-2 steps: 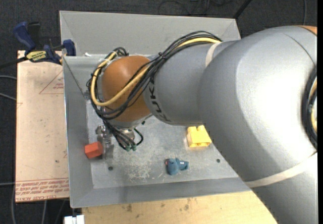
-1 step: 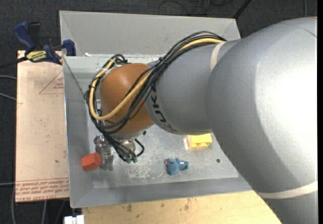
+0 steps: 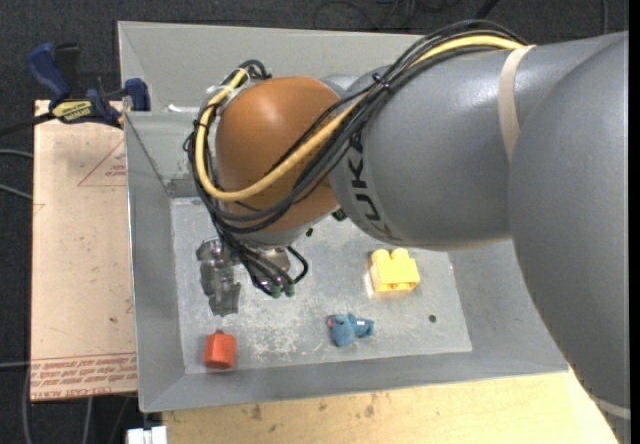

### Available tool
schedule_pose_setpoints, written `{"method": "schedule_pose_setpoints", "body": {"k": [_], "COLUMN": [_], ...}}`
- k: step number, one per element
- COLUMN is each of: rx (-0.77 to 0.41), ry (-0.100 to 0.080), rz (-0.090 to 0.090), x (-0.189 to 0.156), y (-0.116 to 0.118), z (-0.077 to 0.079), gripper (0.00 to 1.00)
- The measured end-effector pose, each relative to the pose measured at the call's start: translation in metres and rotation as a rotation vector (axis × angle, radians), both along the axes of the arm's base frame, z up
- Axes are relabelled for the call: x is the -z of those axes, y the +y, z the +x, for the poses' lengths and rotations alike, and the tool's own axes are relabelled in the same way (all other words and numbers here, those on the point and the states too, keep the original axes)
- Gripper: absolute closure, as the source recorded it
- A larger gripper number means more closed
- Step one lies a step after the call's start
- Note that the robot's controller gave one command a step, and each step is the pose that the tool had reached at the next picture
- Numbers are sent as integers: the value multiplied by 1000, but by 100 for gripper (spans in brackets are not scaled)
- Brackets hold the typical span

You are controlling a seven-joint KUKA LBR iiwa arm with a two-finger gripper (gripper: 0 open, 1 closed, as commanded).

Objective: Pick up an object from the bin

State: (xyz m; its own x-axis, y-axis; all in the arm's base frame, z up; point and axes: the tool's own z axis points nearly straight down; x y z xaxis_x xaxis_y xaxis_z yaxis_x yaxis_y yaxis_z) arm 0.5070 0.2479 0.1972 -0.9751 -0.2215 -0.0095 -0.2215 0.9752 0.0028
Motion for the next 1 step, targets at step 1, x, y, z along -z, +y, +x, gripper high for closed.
{"method": "schedule_pose_setpoints", "body": {"k": [1], "rx": [-529], "ry": [9], "rz": [-6], "x": [50], "y": [-18], "z": [-12], "gripper": [100]}}
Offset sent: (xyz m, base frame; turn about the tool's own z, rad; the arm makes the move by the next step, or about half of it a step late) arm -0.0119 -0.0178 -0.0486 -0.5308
